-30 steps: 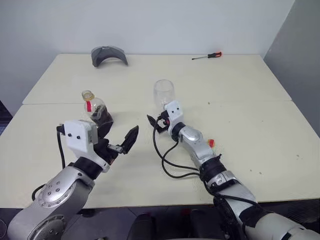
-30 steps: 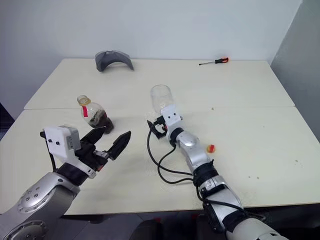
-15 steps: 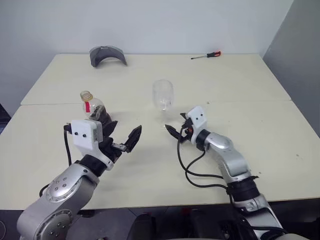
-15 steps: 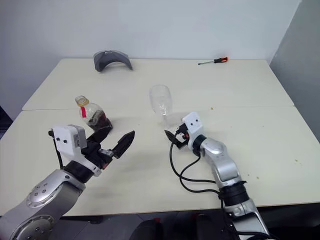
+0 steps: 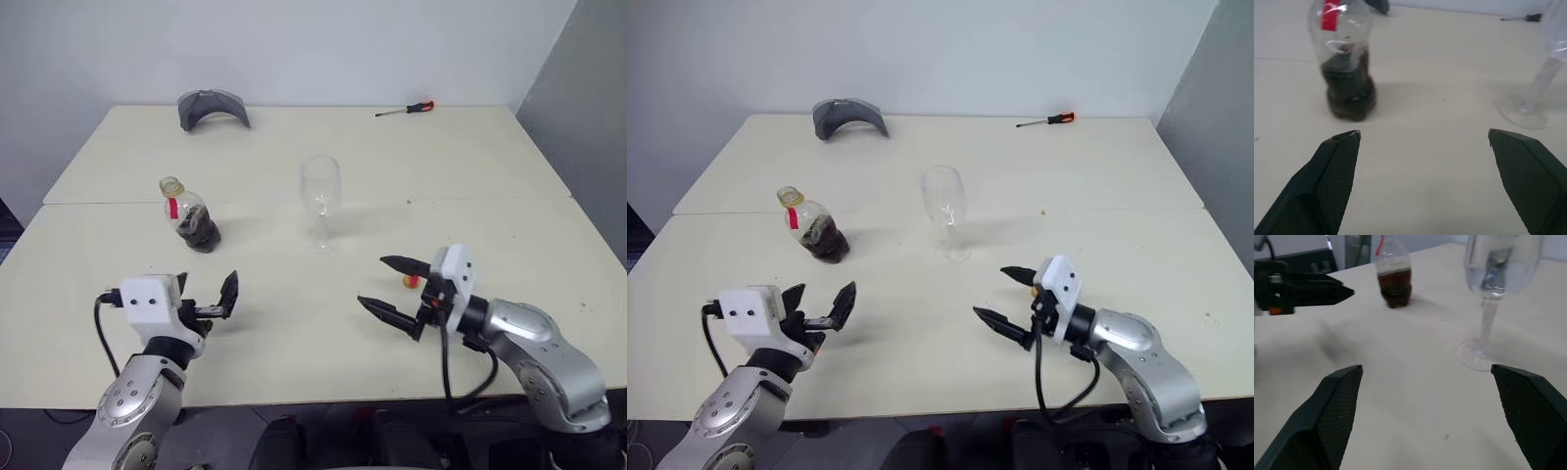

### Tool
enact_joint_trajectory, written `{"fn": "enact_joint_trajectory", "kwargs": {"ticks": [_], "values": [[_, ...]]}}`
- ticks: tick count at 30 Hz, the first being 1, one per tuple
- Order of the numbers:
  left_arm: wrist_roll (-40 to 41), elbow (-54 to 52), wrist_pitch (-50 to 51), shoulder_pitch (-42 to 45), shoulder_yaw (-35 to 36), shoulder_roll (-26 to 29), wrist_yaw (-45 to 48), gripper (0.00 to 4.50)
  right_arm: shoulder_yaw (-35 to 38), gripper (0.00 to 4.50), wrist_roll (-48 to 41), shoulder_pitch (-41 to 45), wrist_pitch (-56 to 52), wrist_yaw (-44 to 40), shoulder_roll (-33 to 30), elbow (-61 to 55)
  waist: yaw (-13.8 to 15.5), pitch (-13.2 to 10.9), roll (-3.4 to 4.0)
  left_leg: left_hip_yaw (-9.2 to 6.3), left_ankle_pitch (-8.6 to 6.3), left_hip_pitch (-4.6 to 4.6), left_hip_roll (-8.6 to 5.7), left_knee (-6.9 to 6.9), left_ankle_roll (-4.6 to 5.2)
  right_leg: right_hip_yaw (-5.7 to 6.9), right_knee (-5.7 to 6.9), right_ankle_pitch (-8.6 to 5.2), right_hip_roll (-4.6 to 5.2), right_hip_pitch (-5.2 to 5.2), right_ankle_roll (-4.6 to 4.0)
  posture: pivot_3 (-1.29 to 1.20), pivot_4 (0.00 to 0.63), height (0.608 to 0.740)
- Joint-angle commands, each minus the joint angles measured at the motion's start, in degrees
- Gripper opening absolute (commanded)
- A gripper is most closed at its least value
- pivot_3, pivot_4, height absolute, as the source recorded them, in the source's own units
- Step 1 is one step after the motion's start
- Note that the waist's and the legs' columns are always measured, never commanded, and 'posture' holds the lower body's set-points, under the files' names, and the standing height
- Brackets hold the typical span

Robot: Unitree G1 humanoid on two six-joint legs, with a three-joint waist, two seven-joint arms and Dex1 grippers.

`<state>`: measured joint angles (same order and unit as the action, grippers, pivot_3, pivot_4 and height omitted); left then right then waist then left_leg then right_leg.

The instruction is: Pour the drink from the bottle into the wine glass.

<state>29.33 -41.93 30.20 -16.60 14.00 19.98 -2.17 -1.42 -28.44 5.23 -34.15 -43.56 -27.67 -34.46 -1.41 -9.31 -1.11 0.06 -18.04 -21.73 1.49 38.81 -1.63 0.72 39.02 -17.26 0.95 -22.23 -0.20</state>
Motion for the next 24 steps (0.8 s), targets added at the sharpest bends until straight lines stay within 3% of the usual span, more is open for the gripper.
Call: {"fn": "enact_joint_trajectory", "kwargs": {"ticks": [1,6,12,24], "values": [[-3.59,-0.35,-3.04,-0.06,1.08,-1.37,-0.51,4.5,1.93,4.47,-4.58,0.4,-0.55,-1.08,-1.43,-3.9,0.1,0.01,-0.01,0.0,0.0,0.01,-0.01,0.0,0.0,-0.01,-0.01,0.01,0.0,0.01,0.01,0.0,0.15,0.74],[-9.0,5.0,-9.32,1.28,0.57,0.28,4.43,4.5,2.86,4.47,-9.88,4.33,-4.34,3.92,0.88,-2.86,0.07,0.01,-0.02,-0.01,0.0,0.01,0.01,0.0,0.01,-0.01,0.0,0.01,-0.05,0.0,0.01,0.0,0.15,0.74],[-13.15,10.84,-12.42,4.12,2.17,0.92,5.42,4.5,1.04,4.47,-9.93,6.07,-4.61,5.18,0.83,-2.99,0.4,0.01,-0.05,0.0,0.0,-0.03,-0.01,0.01,0.01,-0.01,-0.04,0.01,-0.02,0.0,0.01,0.0,0.15,0.74],[-11.73,19.58,-13.04,13.12,5.35,3.0,11.39,4.5,-0.64,4.47,-10.28,7.43,-2.12,3.74,0.48,-3.25,0.93,0.01,-0.05,0.0,0.0,-0.02,0.01,0.03,0.01,0.01,0.0,0.03,-0.02,-0.01,0.04,0.0,0.15,0.74]]}}
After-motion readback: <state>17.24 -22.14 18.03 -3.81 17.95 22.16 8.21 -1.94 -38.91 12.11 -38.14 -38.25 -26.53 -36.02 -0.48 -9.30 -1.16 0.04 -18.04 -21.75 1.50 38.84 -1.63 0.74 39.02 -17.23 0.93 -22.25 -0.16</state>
